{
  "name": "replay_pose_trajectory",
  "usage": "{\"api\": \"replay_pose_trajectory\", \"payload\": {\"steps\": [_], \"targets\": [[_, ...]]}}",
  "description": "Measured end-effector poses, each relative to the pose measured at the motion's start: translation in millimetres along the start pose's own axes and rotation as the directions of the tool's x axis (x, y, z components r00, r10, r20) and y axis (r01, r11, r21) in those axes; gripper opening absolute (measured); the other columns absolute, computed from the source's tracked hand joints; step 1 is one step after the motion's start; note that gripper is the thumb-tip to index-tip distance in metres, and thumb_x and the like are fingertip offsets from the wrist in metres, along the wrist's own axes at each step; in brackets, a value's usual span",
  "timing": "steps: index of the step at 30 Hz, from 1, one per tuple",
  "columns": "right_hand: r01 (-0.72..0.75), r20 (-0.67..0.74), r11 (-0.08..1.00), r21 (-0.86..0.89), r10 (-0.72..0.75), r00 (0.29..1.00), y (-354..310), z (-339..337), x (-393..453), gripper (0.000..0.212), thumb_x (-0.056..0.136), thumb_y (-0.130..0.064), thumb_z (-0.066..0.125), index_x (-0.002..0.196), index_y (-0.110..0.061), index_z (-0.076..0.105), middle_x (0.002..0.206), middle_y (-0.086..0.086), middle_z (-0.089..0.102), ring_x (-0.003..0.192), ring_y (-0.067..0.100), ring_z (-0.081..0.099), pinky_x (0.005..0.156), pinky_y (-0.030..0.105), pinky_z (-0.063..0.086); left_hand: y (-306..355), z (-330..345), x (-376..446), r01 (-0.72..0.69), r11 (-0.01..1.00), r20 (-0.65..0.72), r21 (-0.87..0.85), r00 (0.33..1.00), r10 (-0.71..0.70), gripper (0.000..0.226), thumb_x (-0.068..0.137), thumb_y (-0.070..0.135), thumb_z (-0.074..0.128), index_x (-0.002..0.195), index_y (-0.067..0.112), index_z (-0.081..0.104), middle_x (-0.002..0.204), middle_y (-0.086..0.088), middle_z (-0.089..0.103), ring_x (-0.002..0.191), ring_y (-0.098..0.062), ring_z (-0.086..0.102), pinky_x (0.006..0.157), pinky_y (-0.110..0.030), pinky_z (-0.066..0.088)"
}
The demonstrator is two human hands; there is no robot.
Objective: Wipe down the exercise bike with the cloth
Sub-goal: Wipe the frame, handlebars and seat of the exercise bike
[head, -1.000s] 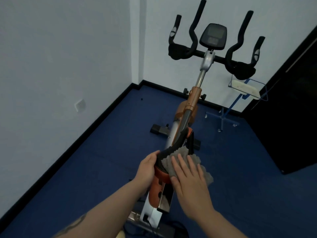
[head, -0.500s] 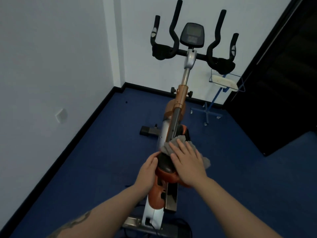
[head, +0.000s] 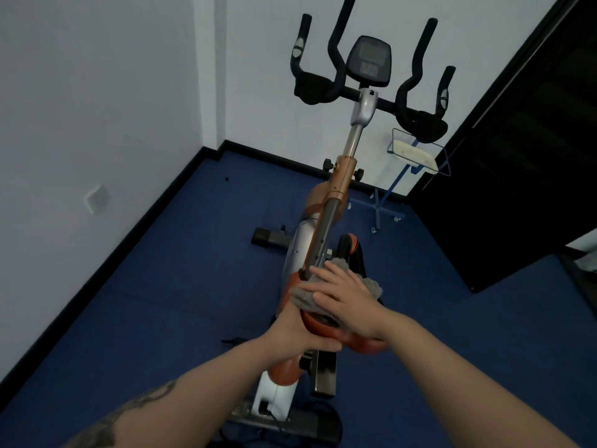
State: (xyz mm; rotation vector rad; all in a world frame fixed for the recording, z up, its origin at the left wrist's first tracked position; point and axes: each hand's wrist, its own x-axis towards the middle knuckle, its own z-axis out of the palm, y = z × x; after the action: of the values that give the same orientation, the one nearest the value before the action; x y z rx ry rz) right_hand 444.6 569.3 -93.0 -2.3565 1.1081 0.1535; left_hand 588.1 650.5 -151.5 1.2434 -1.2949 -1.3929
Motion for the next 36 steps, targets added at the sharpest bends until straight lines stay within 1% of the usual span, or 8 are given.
{"api": "replay_pose_trajectory", "payload": {"steps": [3, 8, 13, 20, 25, 30, 33, 36], "targets": [[-0.1, -0.036, 0.989, -0.108, 0.096, 0.995, -9.1, -1.0, 13.7, 0.041, 0.104, -0.05, 0.024, 0.139, -0.045, 0.045, 0.161, -0.016, 0.014, 0.149, 0.008, -0.008, 0.117, 0.043, -0.012, 1.9, -0.7, -0.2, 0.071, 0.997, 0.026, -0.006, 0.997, -0.07, 0.111, 0.058, 0.019, 0.095, 0.145, 0.022, 0.026, 0.138, 0.009, 0.051, 0.127, -0.004, 0.05, 0.104, -0.023, 0.044], [0.104, 0.0, 0.979, -0.175, -0.105, 0.994, -11.8, 11.7, 5.2, 0.044, 0.1, -0.055, 0.025, 0.139, -0.048, 0.044, 0.158, -0.018, 0.023, 0.149, 0.006, -0.001, 0.116, 0.042, -0.014, 5.8, -0.5, -1.6, 0.123, 0.989, 0.05, 0.087, 0.99, -0.128, 0.074, 0.067, 0.014, 0.09, 0.131, 0.011, 0.052, 0.12, 0.006, 0.062, 0.118, -0.016, 0.059, 0.096, -0.02, 0.05], [-0.223, -0.148, 0.966, -0.13, 0.204, 0.968, -10.3, 3.8, 5.7, 0.046, 0.105, -0.045, 0.017, 0.149, -0.043, 0.029, 0.164, -0.012, 0.006, 0.149, 0.009, -0.01, 0.119, 0.042, -0.007, 17.0, -10.2, -4.4, 0.222, 0.97, 0.094, -0.097, 0.972, -0.213, 0.105, 0.07, -0.004, 0.081, 0.15, 0.022, 0.019, 0.13, 0.004, 0.054, 0.109, -0.005, 0.06, 0.086, -0.019, 0.054], [-0.473, -0.348, 0.881, 0.025, 0.451, 0.822, -6.9, 34.6, -39.9, 0.052, 0.102, -0.05, 0.009, 0.153, -0.044, 0.001, 0.164, -0.012, -0.003, 0.15, 0.013, -0.005, 0.121, 0.04, 0.002, 51.2, -16.4, 18.8, 0.158, 0.947, -0.05, -0.279, 0.983, -0.178, 0.049, 0.092, -0.007, 0.038, 0.132, 0.016, 0.055, 0.122, -0.002, 0.063, 0.099, 0.0, 0.065, 0.074, -0.011, 0.05], [-0.634, -0.314, 0.752, 0.179, 0.655, 0.688, -8.6, 29.8, -36.0, 0.055, 0.103, -0.049, 0.017, 0.155, -0.04, 0.0, 0.163, 0.001, 0.012, 0.146, 0.027, 0.02, 0.114, 0.047, 0.026, 52.6, 8.8, 43.1, 0.176, 0.984, -0.118, 0.032, 0.978, -0.171, 0.038, 0.106, 0.033, 0.034, 0.137, 0.021, 0.052, 0.135, 0.001, 0.056, 0.12, -0.009, 0.051, 0.105, -0.027, 0.039], [-0.61, -0.39, 0.773, 0.174, 0.623, 0.678, -8.0, 43.7, -50.7, 0.055, 0.101, -0.052, 0.015, 0.153, -0.043, 0.0, 0.163, 0.0, 0.013, 0.144, 0.025, 0.021, 0.112, 0.046, 0.031, 41.7, 25.1, 59.1, 0.147, 0.863, -0.262, 0.484, 0.965, -0.018, 0.045, 0.104, 0.043, 0.026, 0.145, 0.029, 0.04, 0.145, 0.007, 0.048, 0.128, -0.014, 0.048, 0.099, -0.034, 0.039], [-0.625, -0.261, 0.684, 0.377, 0.725, 0.637, 2.8, 22.1, -34.4, 0.054, 0.103, -0.052, 0.019, 0.155, -0.04, 0.008, 0.157, -0.001, 0.027, 0.134, 0.026, 0.036, 0.103, 0.046, 0.038, 39.4, 27.2, 58.6, 0.195, 0.812, -0.29, 0.551, 0.956, -0.032, 0.045, 0.104, 0.043, 0.025, 0.146, 0.032, 0.036, 0.144, 0.008, 0.049, 0.125, -0.017, 0.052, 0.095, -0.039, 0.043], [-0.596, -0.388, 0.714, 0.367, 0.7, 0.6, -12.7, 41.8, -45.0, 0.058, 0.099, -0.055, 0.017, 0.154, -0.041, 0.008, 0.156, -0.004, 0.026, 0.136, 0.021, 0.029, 0.101, 0.046, 0.042, 36.7, 25.0, 55.3, 0.19, 0.823, -0.279, 0.535, 0.96, -0.04, 0.042, 0.104, 0.039, 0.029, 0.145, 0.035, 0.035, 0.142, 0.008, 0.051, 0.122, -0.016, 0.053, 0.095, -0.04, 0.044]]}}
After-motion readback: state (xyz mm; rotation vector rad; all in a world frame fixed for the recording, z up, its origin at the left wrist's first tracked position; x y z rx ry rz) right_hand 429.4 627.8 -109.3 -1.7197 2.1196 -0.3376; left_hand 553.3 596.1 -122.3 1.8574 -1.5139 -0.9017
